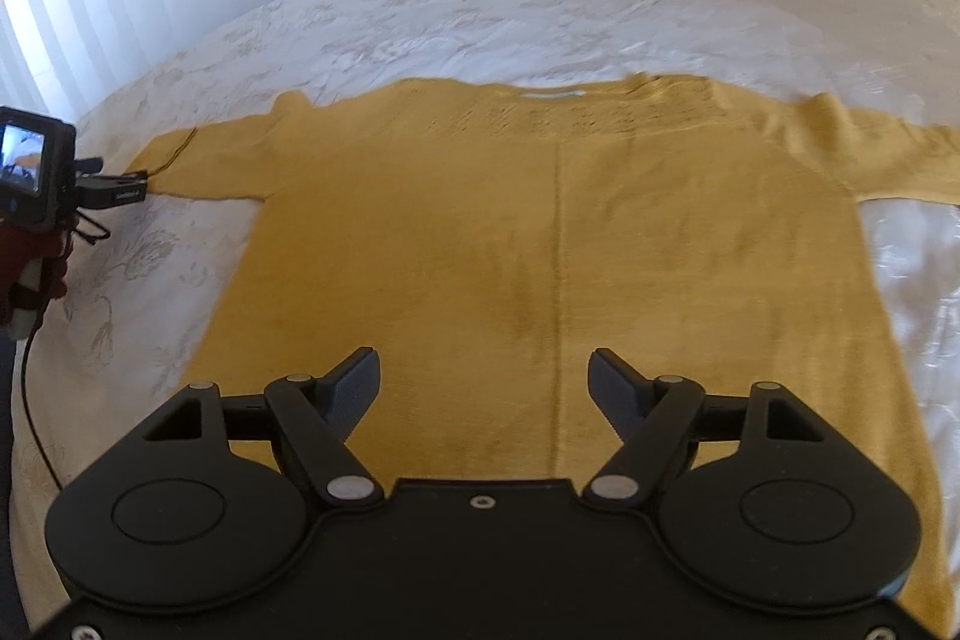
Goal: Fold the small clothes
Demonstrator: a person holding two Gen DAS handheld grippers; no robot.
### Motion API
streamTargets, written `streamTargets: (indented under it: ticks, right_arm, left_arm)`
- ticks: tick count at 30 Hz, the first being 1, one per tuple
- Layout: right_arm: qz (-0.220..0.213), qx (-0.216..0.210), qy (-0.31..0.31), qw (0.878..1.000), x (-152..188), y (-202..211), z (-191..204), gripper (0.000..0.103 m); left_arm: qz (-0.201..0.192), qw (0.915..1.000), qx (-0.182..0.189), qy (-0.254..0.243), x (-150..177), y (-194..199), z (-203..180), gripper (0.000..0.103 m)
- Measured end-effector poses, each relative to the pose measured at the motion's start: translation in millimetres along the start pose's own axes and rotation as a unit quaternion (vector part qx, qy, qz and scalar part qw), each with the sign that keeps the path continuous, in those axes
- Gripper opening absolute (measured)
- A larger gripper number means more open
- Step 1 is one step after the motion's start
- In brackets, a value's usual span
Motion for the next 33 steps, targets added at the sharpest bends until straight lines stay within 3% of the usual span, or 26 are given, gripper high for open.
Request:
streamTargets:
  ticks: [8,9,11,12,17,21,25,30,33]
  right_arm:
    - [0.015,-0.005,0.0,1.0,0.0,-9.5,5.8,0.078]
    - [0.016,-0.005,-0.001,1.0,0.4,-9.6,5.3,0.078]
    - [0.018,-0.003,-0.004,1.0,1.2,-9.6,4.1,0.078]
    - [0.018,-0.002,-0.006,1.0,1.5,-9.1,3.2,0.078]
    - [0.014,-0.005,-0.018,1.0,2.7,-2.6,-5.1,0.078]
    - [0.011,-0.01,-0.037,0.999,4.3,-1.6,-18.6,0.078]
    - [0.009,-0.009,-0.059,0.998,8.7,-1.6,-34.9,0.078]
    - [0.001,0.004,-0.07,0.998,16.5,6.3,-55.0,0.078]
    - [-0.002,0.008,-0.08,0.997,20.5,11.5,-66.9,0.078]
  left_arm:
    - [0.001,0.9993,0.017,-0.034,4.5,-29.7,-12.2,0.059]
    - [0.003,0.9992,0.025,-0.031,2.8,-33.2,-12.7,0.053]
    - [0.015,0.996,0.088,-0.001,-0.8,-39.3,-13.3,0.004]
    - [0.023,0.9921,0.12,0.027,-3.4,-41.9,-11.4,0.005]
    - [0.028,0.9807,0.138,0.136,-30.4,-26.3,11.9,0.004]
    - [0.0,0.9601,0.196,0.2,-73.7,26.0,13.7,0.004]
    - [-0.032,0.9364,0.263,0.23,-124.5,81.8,-8.0,0.004]
    - [-0.061,0.9092,0.338,0.236,-174.2,146.1,-66.3,0.004]
    - [-0.063,0.8934,0.376,0.237,-190.1,163.4,-113.8,0.004]
Point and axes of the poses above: each gripper's, at about its wrist camera, not at the fingertips, and y roughly against the way its jaws point, z to its left, x to its underside, the point moved 8 cm from there along -y, roughly the way its jaws point, and after that the axes turned 2 degrees about z, right-handed, at the moved point
